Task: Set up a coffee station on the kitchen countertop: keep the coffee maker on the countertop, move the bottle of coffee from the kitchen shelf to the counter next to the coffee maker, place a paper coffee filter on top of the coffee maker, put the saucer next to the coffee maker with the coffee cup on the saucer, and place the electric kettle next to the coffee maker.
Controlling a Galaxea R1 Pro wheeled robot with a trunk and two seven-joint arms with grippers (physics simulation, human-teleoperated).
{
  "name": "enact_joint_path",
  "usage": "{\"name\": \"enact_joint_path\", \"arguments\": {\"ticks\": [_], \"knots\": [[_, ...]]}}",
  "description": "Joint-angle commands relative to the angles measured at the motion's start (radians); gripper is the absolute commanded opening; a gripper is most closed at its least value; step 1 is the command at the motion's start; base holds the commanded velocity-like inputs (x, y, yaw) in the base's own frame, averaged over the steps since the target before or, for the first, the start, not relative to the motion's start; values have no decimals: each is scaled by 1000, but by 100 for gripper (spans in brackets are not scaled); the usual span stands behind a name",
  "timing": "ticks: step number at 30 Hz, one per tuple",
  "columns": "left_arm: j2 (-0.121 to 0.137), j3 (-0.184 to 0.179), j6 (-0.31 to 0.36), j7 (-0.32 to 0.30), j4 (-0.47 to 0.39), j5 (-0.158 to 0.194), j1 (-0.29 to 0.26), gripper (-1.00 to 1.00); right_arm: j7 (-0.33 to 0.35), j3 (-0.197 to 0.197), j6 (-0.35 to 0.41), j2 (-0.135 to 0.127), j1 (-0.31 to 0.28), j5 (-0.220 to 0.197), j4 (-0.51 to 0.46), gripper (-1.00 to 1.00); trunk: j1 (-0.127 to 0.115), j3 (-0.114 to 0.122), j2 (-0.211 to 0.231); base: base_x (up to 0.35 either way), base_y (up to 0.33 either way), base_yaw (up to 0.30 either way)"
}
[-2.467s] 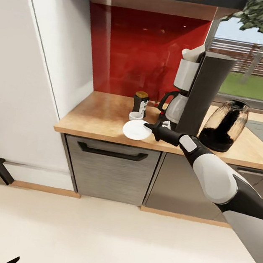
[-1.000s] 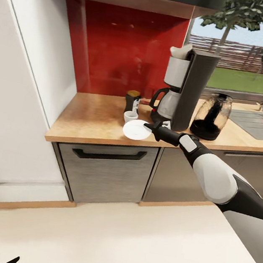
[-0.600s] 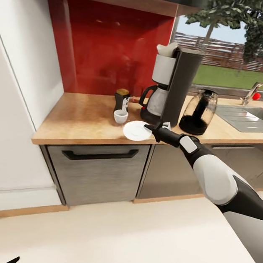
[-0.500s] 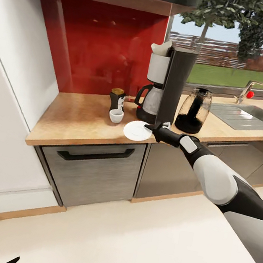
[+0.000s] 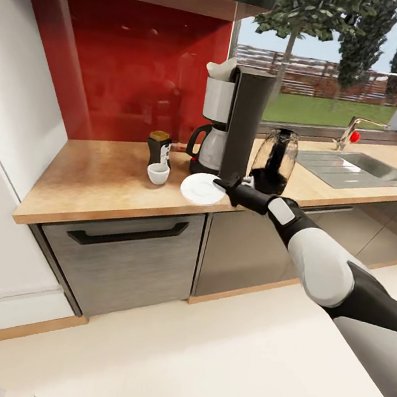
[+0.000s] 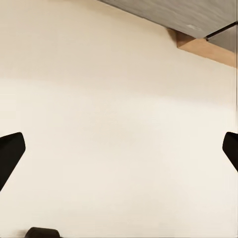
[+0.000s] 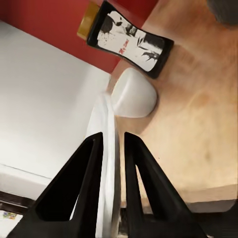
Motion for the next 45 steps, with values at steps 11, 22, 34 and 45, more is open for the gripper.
{"name": "enact_joint_path", "arguments": {"ticks": [11,22,34,45], "knots": [[-9,1,1,-4,1,5,-1,100,-3,8,11,30,-63,-14,-6,-100,0,-1,0,0,0,0],[-25,8,-24,-6,6,3,1,100,-229,130,105,22,-125,26,-16,-100,0,-1,0,0,0,0],[-26,7,-26,-6,6,3,1,100,-238,133,108,23,-122,29,-12,-100,0,-1,0,0,0,0],[-26,6,-26,-6,6,3,1,100,-239,132,106,23,-118,29,-10,-100,0,-1,0,36,0,0]]}}
